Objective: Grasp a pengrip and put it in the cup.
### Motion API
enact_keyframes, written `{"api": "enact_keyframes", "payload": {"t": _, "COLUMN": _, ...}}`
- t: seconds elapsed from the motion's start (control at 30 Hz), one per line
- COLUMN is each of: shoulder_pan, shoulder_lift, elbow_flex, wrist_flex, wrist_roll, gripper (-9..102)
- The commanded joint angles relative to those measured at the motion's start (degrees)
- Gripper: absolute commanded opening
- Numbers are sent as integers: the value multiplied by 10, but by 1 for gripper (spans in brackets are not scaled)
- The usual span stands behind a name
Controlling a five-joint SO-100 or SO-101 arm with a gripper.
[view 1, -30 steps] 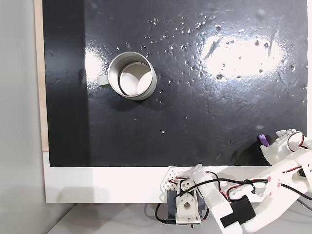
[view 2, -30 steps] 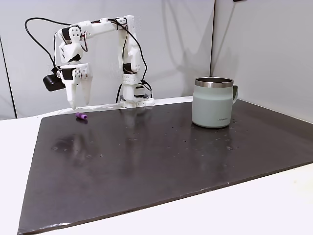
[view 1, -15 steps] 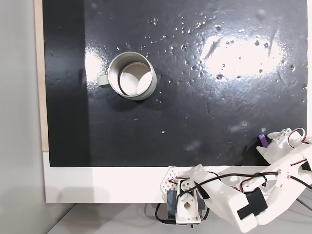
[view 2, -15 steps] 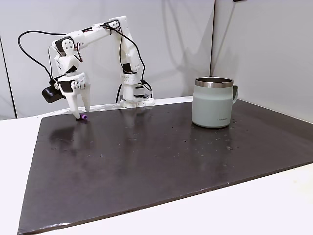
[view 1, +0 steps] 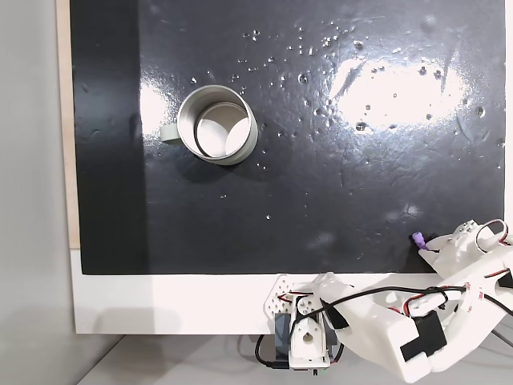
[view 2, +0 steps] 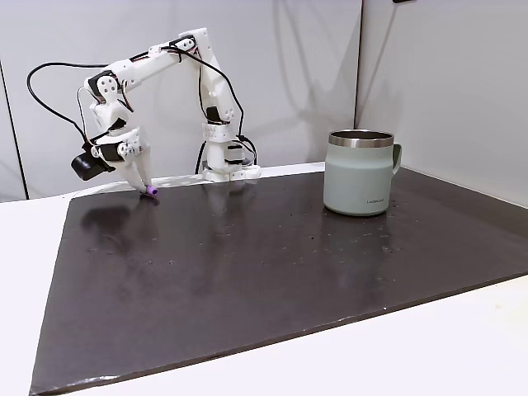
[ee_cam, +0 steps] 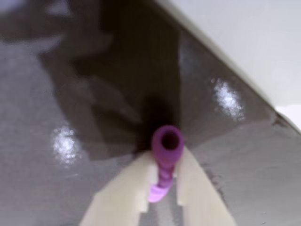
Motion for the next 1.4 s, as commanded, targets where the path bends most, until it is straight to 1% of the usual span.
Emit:
{"api": "enact_keyframes", "payload": {"t": 0.0, "shoulder_pan": 4, "shoulder_lift": 8, "elbow_flex": -12, "wrist_flex": 7, "wrist_roll": -4, "gripper": 0}}
{"api": "enact_keyframes", "payload": {"t": 0.1, "shoulder_pan": -4, "shoulder_lift": 26, "elbow_flex": -13, "wrist_flex": 16, "wrist_roll": -4, "gripper": 0}}
{"api": "enact_keyframes", "payload": {"t": 0.27, "shoulder_pan": -40, "shoulder_lift": 110, "elbow_flex": -13, "wrist_flex": 19, "wrist_roll": 0, "gripper": 0}}
{"api": "enact_keyframes", "payload": {"t": 0.57, "shoulder_pan": -152, "shoulder_lift": 217, "elbow_flex": -12, "wrist_flex": 28, "wrist_roll": 16, "gripper": 0}}
{"api": "enact_keyframes", "payload": {"t": 0.77, "shoulder_pan": -254, "shoulder_lift": 315, "elbow_flex": 5, "wrist_flex": 35, "wrist_roll": 47, "gripper": 0}}
{"api": "enact_keyframes", "payload": {"t": 1.03, "shoulder_pan": -425, "shoulder_lift": 437, "elbow_flex": 42, "wrist_flex": 37, "wrist_roll": 74, "gripper": 0}}
{"api": "enact_keyframes", "payload": {"t": 1.17, "shoulder_pan": -497, "shoulder_lift": 461, "elbow_flex": 43, "wrist_flex": 38, "wrist_roll": 107, "gripper": 0}}
{"api": "enact_keyframes", "payload": {"t": 1.37, "shoulder_pan": -588, "shoulder_lift": 470, "elbow_flex": 40, "wrist_flex": 14, "wrist_roll": 149, "gripper": 0}}
